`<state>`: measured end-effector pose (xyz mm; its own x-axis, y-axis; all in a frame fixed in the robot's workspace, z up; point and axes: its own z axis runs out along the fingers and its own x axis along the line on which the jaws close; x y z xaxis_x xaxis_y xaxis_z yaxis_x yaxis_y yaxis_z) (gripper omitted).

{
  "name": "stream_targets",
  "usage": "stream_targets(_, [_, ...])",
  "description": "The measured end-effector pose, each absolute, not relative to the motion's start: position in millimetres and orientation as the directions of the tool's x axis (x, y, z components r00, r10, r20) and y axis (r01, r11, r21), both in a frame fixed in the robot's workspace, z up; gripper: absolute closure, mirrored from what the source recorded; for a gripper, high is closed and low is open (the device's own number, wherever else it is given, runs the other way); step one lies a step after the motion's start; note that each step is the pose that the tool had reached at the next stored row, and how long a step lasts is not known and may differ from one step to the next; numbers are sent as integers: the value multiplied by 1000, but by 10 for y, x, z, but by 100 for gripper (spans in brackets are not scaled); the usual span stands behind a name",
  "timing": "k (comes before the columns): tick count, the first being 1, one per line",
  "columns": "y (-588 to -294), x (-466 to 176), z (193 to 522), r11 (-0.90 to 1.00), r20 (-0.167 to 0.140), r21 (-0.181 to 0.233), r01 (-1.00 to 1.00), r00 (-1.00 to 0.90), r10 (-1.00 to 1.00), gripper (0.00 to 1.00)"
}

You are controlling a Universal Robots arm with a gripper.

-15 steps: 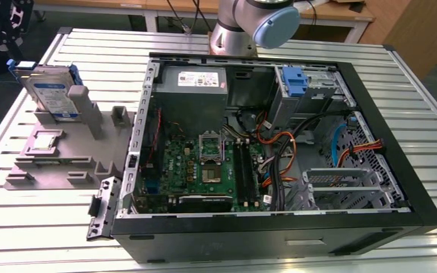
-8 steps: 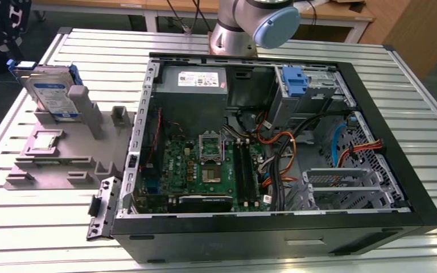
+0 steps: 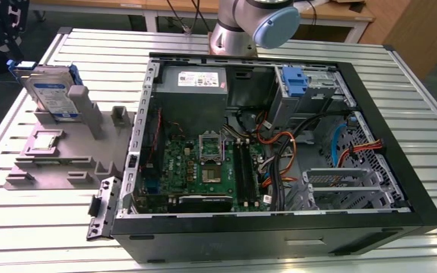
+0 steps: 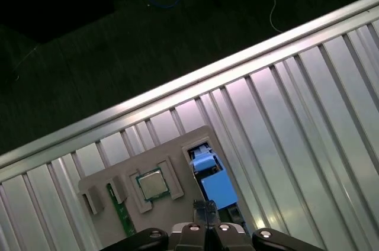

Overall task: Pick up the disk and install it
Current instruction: 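Pick up the disk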

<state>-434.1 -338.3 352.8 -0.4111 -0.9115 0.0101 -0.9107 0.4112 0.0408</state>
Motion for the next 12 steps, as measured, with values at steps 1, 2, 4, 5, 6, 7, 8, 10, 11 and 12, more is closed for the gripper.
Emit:
stream_targets(1, [-3383,-4341,3527,411,10,41,-911,-411,-912,90])
stream_targets(2, [-3383,-4341,3528,411,10,41,-911,-411,-912,90])
stream_targets(4, [-3383,-4341,3528,411,10,41,-911,-411,-912,90])
stream_targets(5, [-3383,-4341,3527,410,10,41,-911,-410,-912,90])
stream_targets(6, [-3383,-4341,3527,408,10,41,-912,-408,-913,90])
stream_targets(7, [-3383,-4341,3527,403,10,41,-914,-403,-915,90])
stream_targets(8, [-3383,-4341,3527,394,10,41,-918,-394,-919,90])
stream_targets(10, [-3383,-4341,3527,366,10,41,-930,-366,-931,90])
stream_targets(11, [-3383,-4341,3527,352,10,41,-935,-351,-936,90])
stream_targets(12, [-3383,-4341,3527,337,10,41,-941,-336,-942,90])
